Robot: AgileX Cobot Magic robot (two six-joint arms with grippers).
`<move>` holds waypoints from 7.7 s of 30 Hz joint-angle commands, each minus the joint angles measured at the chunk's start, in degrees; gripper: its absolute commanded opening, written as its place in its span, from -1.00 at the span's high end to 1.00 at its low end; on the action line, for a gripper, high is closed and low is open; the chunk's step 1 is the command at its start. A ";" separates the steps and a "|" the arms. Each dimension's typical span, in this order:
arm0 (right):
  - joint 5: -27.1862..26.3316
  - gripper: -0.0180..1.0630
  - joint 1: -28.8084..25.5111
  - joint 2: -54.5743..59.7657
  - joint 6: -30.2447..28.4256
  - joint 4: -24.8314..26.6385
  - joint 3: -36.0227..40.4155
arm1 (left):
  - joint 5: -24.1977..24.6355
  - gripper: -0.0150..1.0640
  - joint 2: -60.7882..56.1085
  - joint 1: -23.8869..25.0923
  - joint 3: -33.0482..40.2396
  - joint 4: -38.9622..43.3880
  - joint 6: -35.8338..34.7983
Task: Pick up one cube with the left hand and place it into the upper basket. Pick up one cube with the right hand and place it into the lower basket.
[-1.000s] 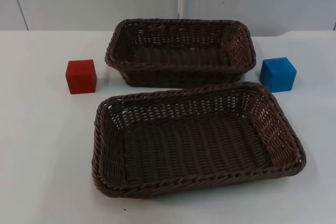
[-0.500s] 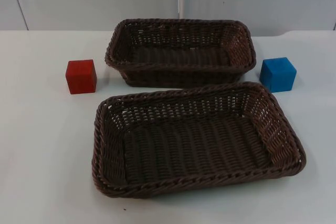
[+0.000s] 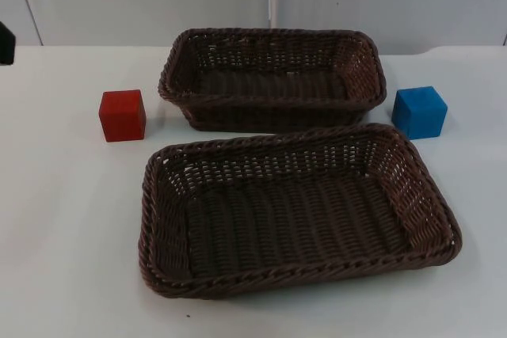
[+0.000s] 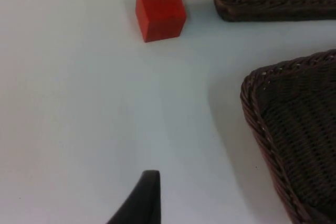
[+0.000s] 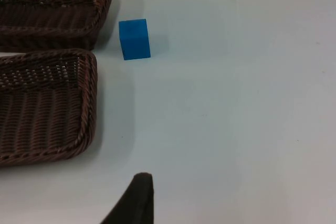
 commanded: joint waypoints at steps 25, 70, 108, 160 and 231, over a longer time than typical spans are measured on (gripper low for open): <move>-0.62 -0.98 -0.35 -0.15 -0.59 -0.02 0.10 | -7.31 -0.97 26.48 -4.79 -12.43 1.68 -1.19; -0.62 -0.98 -0.35 -0.15 -0.28 -0.27 0.10 | -21.37 -0.97 59.07 -4.79 -28.65 -0.84 0.15; -0.62 -0.98 -0.35 -0.15 1.48 -3.07 0.10 | -36.36 -0.97 67.87 -6.12 -32.80 -2.00 1.82; -0.62 -0.98 -0.35 -0.15 3.19 -6.26 0.10 | -15.02 0.97 43.38 -6.00 -36.10 -1.84 1.24; -0.62 -0.98 -0.35 -0.15 3.19 -6.26 0.10 | -12.90 0.97 53.39 -18.90 -46.87 -2.10 6.14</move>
